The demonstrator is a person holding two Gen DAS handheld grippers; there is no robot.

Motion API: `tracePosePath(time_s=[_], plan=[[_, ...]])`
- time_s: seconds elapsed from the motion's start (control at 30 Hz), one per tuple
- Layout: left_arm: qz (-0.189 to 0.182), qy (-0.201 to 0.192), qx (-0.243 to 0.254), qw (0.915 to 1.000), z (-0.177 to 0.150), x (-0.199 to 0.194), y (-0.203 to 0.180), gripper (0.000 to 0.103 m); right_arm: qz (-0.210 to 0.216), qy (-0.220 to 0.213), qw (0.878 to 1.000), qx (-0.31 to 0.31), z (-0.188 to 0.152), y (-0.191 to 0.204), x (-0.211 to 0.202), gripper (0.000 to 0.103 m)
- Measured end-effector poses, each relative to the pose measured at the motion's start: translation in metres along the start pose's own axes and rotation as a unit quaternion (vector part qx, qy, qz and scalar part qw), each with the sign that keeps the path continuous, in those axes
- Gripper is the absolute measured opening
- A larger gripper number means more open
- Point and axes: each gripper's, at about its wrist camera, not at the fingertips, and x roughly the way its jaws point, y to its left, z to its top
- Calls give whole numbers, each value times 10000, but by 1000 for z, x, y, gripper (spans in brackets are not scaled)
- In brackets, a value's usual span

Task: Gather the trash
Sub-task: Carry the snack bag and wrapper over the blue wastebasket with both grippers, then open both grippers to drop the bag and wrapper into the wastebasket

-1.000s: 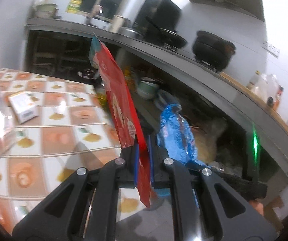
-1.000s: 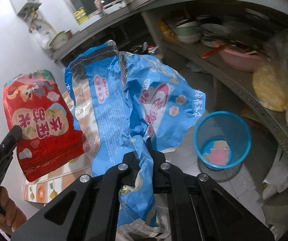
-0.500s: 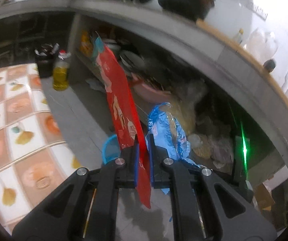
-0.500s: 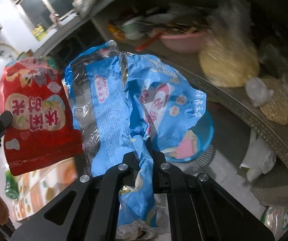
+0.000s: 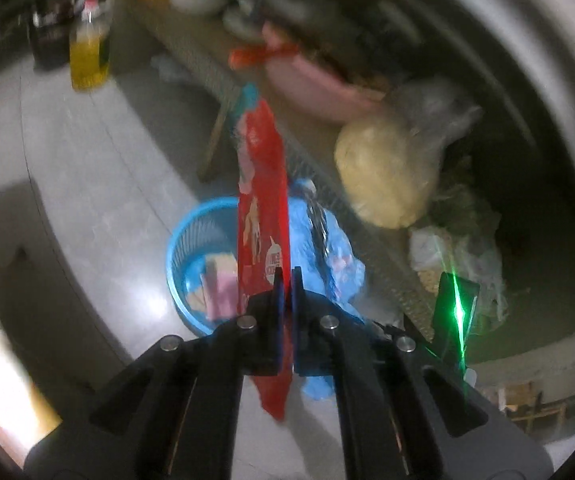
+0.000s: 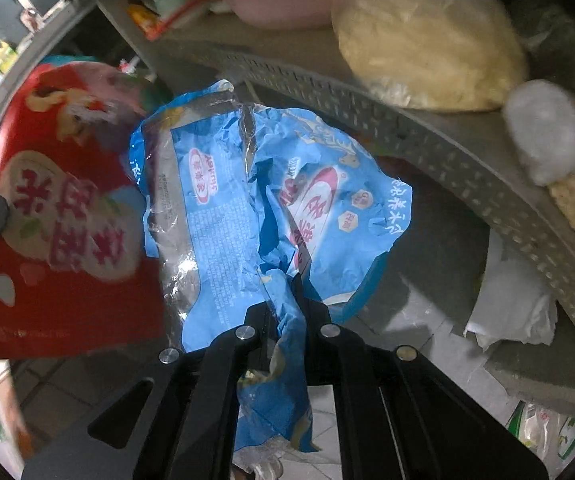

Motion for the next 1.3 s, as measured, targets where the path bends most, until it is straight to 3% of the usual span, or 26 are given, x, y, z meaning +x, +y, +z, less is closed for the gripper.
tracePosePath(time_s=[0.17,0.3,0.33,0.37,0.47,0.53,0.67,0.83,0.93,1.1,1.3], plan=[[303,629,-104,9975,18,60,13,1,-247,273,9993,88,21,-4,53,4],[611,840,-86,9946,25,94,19,2,-322,427,9985,146,33,-5,90,5],[682,862,-113,9939,27,101,21,6,-324,448,9984,153,35,-6,99,6],[696,877,-151,9936,29,105,24,10,-288,483,9983,168,37,-7,110,9],[692,876,-281,9934,31,112,29,13,-297,692,9967,319,35,-14,139,34],[671,880,-274,9935,31,110,30,16,-323,720,9960,417,31,-19,149,37],[620,802,-259,9945,29,99,32,17,-286,668,9963,457,26,-25,151,46],[697,550,-142,9960,30,77,30,19,-222,548,9974,422,24,-29,138,48],[703,431,-99,9965,30,58,27,25,-100,523,9976,438,22,-31,131,51],[593,-31,31,9982,25,-3,15,38,-15,532,9980,354,16,-27,120,54],[501,-720,417,9953,1,-92,0,58,175,223,9978,594,8,-41,92,53]])
